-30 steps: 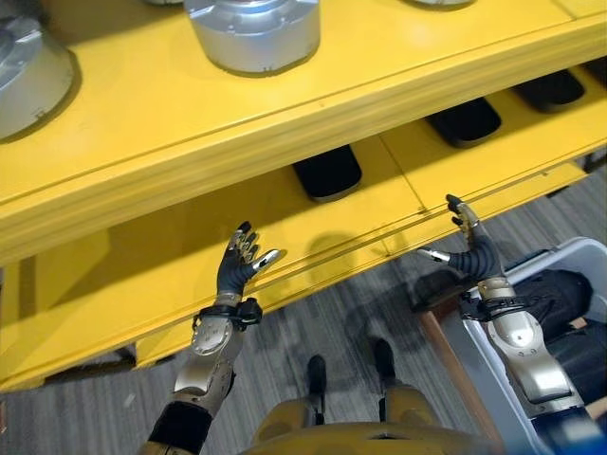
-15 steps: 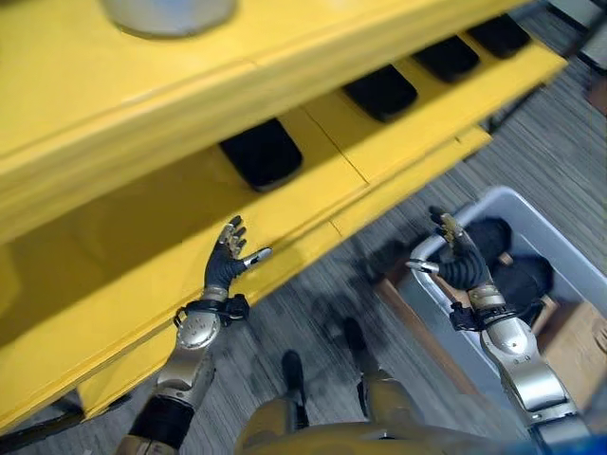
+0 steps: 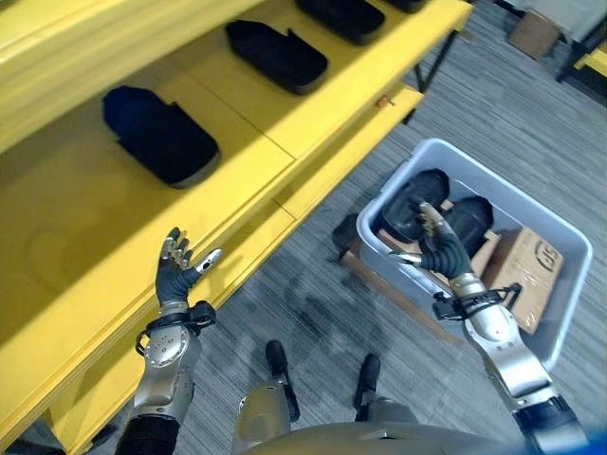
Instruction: Move parts from the plastic box to the shelf.
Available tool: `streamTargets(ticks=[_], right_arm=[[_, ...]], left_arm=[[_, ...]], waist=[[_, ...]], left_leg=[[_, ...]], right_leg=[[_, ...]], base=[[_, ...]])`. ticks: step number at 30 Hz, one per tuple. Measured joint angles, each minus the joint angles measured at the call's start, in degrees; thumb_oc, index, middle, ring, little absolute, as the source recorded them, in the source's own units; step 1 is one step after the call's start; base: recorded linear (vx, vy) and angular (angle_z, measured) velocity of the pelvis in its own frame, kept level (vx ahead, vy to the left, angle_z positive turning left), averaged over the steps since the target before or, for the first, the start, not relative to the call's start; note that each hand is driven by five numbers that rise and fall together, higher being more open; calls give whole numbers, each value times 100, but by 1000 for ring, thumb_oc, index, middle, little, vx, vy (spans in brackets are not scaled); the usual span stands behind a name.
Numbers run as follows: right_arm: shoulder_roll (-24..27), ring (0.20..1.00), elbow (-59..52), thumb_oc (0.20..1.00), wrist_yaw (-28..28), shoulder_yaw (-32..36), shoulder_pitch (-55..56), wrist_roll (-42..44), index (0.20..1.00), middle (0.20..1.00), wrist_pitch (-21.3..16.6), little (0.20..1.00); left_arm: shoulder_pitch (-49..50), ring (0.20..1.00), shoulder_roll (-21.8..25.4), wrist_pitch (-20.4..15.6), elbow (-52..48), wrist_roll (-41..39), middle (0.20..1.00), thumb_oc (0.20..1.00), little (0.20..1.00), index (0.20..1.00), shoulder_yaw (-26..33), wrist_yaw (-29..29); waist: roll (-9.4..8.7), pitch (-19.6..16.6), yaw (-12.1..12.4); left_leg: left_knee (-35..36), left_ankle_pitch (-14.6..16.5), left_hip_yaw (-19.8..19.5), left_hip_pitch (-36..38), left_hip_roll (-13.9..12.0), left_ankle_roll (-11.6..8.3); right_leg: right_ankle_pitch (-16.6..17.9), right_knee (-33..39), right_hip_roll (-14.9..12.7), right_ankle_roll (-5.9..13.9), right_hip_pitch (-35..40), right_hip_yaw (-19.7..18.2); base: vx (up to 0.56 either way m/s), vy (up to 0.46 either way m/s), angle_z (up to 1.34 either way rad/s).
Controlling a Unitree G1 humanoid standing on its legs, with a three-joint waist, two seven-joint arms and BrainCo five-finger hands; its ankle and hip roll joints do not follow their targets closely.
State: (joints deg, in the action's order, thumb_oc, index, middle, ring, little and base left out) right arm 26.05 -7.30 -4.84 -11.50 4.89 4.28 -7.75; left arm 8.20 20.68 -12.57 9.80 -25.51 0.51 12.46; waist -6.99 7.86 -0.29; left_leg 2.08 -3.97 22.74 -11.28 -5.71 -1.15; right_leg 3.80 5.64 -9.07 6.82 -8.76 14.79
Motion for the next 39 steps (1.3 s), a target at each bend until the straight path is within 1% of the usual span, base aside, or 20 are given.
streamTargets(ticks=[2, 3, 5, 8, 9, 10, 12, 17, 19, 20, 21, 22, 24, 26, 27, 29, 31, 32, 35, 39], right_arm=[[-10, 1000, 7, 1000, 3, 20, 12, 0, 1000, 1000, -1, 1000], [-10, 1000, -11, 1000, 2, 95, 40, 0, 1000, 1000, -1, 1000], [-10, 1000, -10, 1000, 0, 231, 78, 1, 1000, 1000, -5, 1000], [9, 1000, -15, 1000, -7, 387, 134, 2, 1000, 1000, -6, 1000], [60, 1000, -14, 1000, -39, 455, 181, 2, 1000, 1000, -5, 1000], [132, 1000, -15, 1000, -42, 437, 180, 1, 1000, 1000, -5, 1000], [159, 1000, -14, 1000, -51, 445, 194, 1, 1000, 1000, -5, 1000], [148, 1000, -17, 1000, -53, 419, 165, 3, 1000, 1000, -19, 1000], [20, 1000, 102, 1000, -75, 450, 144, 6, 1000, 1000, -29, 1000], [-18, 1000, 91, 1000, -141, 445, 111, 9, 1000, 1000, -33, 1000], [-27, 1000, 166, 1000, -226, 469, -65, 7, 1000, 1000, -53, 1000], [-27, 1000, 234, 1000, -238, 462, -127, 6, 1000, 1000, -59, 1000], [-38, 1000, 340, 1000, -273, 404, -236, -10, 1000, 1000, -62, 1000], [-60, 1000, 371, 1000, -259, 408, -228, -11, 1000, 1000, -63, 1000], [-50, 1000, 374, 1000, -247, 423, -183, -9, 1000, 1000, -69, 1000], [-51, 1000, 372, 1000, -246, 474, 41, -6, 1000, 1000, -67, 1000], [-197, 1000, 354, 1000, -183, 417, 245, -4, 1000, 1000, -62, 1000], [-312, 1000, 354, 1000, -146, 377, 237, -3, 1000, 1000, -58, 1000], [-350, 1000, 319, 1000, -63, 104, 54, -1, 1000, 1000, -57, 1000], [-350, 1000, 149, 1000, 17, -44, -83, -1, 1000, 1000, -15, 1000]], left_arm=[[-34, 1000, -24, 115, 3, 2, 1000, 1000, 1000, 1000, -179, -105], [-43, 1000, -102, 125, 2, 4, 1000, 1000, 1000, 1000, -285, -136], [-146, 1000, -248, 131, 8, -1, 1000, 1000, 1000, 1000, -348, -127], [-179, 1000, -303, 134, -1, 2, 1000, 1000, 1000, 1000, -518, -173], [-194, 1000, -431, 144, -1, 2, 1000, 1000, 1000, 1000, -524, -233], [-191, 1000, -458, 148, -1, 2, 1000, 1000, 1000, 1000, -528, -256], [-221, 1000, -446, 152, -2, 1, 1000, 1000, 1000, 1000, -553, -262], [-249, 1000, -444, 164, 4, 0, 1000, 1000, 1000, 1000, -557, -332], [-413, 1000, -392, 167, 158, -20, 1000, 1000, 1000, 1000, -550, -334], [-417, 1000, -408, 170, 171, -26, 1000, 1000, 1000, 1000, -635, -346], [-389, 1000, -441, 172, 171, -26, 1000, 1000, 1000, 1000, -712, -359], [-316, 1000, -445, 179, 178, -26, 1000, 1000, 1000, 1000, -736, -356], [-217, 1000, -452, 187, 341, -39, 1000, 1000, 1000, 1000, -723, -328], [-160, 1000, -473, 187, 388, -86, 1000, 1000, 1000, 1000, -706, -322], [-116, 1000, -504, 188, 387, -88, 1000, 1000, 1000, 1000, -708, -331], [-225, 1000, -533, 192, 356, -87, 1000, 1000, 1000, 1000, -706, -334], [-518, 1000, -401, 186, 319, -88, 1000, 1000, 1000, 1000, -693, -331], [-590, 1000, -309, 186, 291, -89, 1000, 1000, 1000, 1000, -645, -322], [-618, 1000, -141, 159, 223, -88, 1000, 1000, 1000, 1000, -511, -276], [-510, 1000, -104, 147, 174, -89, 1000, 1000, 1000, 1000, -482, -217]], waist=[[34, 17, -143], [127, 78, -233], [295, 168, -255], [554, 200, -245], [756, 200, -256], [823, 192, -264], [884, 187, -316], [868, 178, -319], [604, 290, -133], [449, 341, -34], [543, 376, -4], [660, 417, 66], [758, 416, 295], [775, 424, 291], [846, 411, 271], [813, 433, 70], [611, 416, -19], [556, 421, -1], [513, 412, -5], [418, 358, -2]], left_leg=[[199, -93, -4, 42, -100, -202], [319, -197, -107, 51, -147, -276], [306, -275, -145, 43, -202, -217], [319, -319, -169, 22, -231, -199], [318, -353, -206, 22, -225, -167], [318, -356, -260, 23, -226, -162], [300, -367, -298, 24, -253, -158], [203, -409, -499, 139, -340, -114], [-768, -395, -1109, -272, -391, -115], [-1097, 49, -1853, -740, -50, -358], [-382, -6, -2080, -1028, 364, -354], [-171, -46, -2173, -1181, 481, -367], [68, -49, -3004, -1269, 586, -370], [-50, -101, -3220, -1008, 445, -287], [10, -120, -3205, -705, 317, -297], [61, -584, -2717, -565, 384, -129], [75, -481, -2477, -490, 642, 40], [95, -444, -2307, -422, 680, 132], [199, -351, -1990, -165, 770, 316], [297, -250, -1670, 35, 776, 388]], right_leg=[[23, 1, 116, -43, -75, 11], [39, 1, 204, -80, -92, 37], [59, 1, 267, -179, -95, 50], [55, -2, 306, -227, -87, 63], [83, -26, 324, -273, -81, 69], [78, -27, 334, -275, -81, 65], [54, -29, 389, -293, -86, 39], [-39, -49, 484, -379, -43, -94], [-213, -480, 394, -620, -156, -152], [-172, -288, 266, -700, 21, -184], [-194, -120, 299, -689, 83, -142], [-196, -93, 387, -695, 117, -152], [-201, -86, 540, -693, 143, -544], [-240, -126, 566, -612, 190, -905], [-268, -137, 583, -485, 283, -1062], [-326, -104, 422, -294, 431, -1079], [-287, -80, 87, -246, 459, -1088], [-250, -97, 16, -192, 447, -1091], [-153, -146, -109, -56, 454, -1097], [-130, -79, -123, 3, 477, -1247]], base=[[-10, -188, -18], [-34, -184, -8], [-33, -130, 1], [-29, -94, 0], [-43, -82, -3], [-31, -99, -4], [-24, -119, -5], [-41, -181, -11], [30, -22, -3], [176, 83, 15], [203, 144, 4], [171, 185, -36], [216, 298, -102], [199, 242, -121], [148, 152, -91], [158, 190, -41], [140, 188, -30], [106, 161, -47], [118, 147, -54], [77, 58, -41]])
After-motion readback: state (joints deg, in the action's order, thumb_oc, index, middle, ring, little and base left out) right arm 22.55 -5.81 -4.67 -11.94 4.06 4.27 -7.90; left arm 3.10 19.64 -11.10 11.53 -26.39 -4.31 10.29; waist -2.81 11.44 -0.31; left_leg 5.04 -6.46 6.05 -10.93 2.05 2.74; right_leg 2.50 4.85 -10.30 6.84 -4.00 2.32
